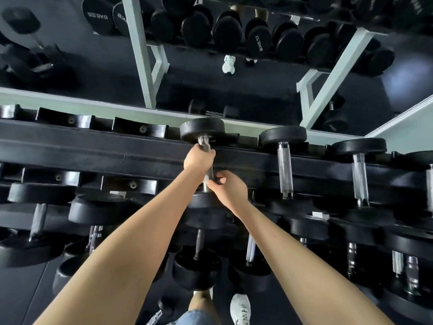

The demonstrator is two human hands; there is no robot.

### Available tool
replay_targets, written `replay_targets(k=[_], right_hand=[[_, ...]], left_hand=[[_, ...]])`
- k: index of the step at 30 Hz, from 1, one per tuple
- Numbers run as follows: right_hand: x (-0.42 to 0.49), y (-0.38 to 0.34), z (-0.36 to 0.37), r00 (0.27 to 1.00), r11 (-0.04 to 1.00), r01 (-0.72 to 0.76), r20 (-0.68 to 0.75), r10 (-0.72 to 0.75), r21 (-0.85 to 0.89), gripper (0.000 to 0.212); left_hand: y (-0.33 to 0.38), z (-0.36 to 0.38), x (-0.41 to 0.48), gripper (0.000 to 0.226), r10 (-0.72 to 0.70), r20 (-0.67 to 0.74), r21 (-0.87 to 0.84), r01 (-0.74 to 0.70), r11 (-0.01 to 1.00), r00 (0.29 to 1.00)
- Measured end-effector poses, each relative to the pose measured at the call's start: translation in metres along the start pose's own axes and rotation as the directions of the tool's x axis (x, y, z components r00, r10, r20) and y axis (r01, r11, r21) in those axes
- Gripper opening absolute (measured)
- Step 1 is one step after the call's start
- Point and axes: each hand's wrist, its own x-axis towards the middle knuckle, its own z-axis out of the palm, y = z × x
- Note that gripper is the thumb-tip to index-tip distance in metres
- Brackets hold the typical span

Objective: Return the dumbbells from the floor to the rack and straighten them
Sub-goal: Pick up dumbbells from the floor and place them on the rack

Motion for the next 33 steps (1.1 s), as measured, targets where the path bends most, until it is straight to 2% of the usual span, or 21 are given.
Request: replay_targets(k=[4, 8, 11, 15, 20, 23, 29, 33], right_hand=[[-0.032, 0.022, -0.01, 0.993, 0.993, 0.113, -0.036, -0.115, -0.039, 0.042], [-0.075, 0.047, -0.019, 0.968, 0.966, 0.249, -0.025, -0.252, -0.072, 0.037], [-0.111, 0.071, -0.021, 0.955, 0.953, 0.296, 0.044, -0.294, -0.064, 0.03], [-0.151, 0.097, -0.009, 0.928, 0.939, 0.339, 0.18, -0.325, -0.051, 0.025], [-0.19, 0.124, 0.04, 0.891, 0.948, 0.316, 0.351, -0.289, -0.021, 0.022], [-0.21, 0.145, 0.081, 0.86, 0.962, 0.271, 0.452, -0.237, -0.011, 0.023], [-0.236, 0.189, 0.17, 0.805, 0.977, 0.184, 0.588, -0.084, -0.112, 0.024], [-0.248, 0.22, 0.239, 0.778, 0.972, 0.116, 0.627, 0.039, -0.205, 0.021]], left_hand=[[-0.015, -0.001, -0.037, 0.046, 0.009, -0.065, 0.006, -0.009, 1.0, 0.998], [-0.047, 0.001, -0.091, 0.033, -0.015, -0.192, -0.21, -0.026, 0.977, 0.981], [-0.087, 0.0, -0.136, 0.028, -0.09, -0.243, -0.402, -0.016, 0.916, 0.966], [-0.146, -0.002, -0.198, 0.02, -0.208, -0.248, -0.47, 0.07, 0.88, 0.946], [-0.234, -0.005, -0.261, 0.025, -0.354, -0.227, -0.521, 0.194, 0.831, 0.907], [-0.293, -0.004, -0.284, 0.02, -0.453, -0.209, -0.516, 0.296, 0.804, 0.867], [-0.398, 0.012, -0.311, 0.017, -0.601, -0.184, -0.53, 0.437, 0.727, 0.778], [-0.474, 0.027, -0.316, 0.014, -0.691, -0.12, -0.563, 0.525, 0.639, 0.713]])
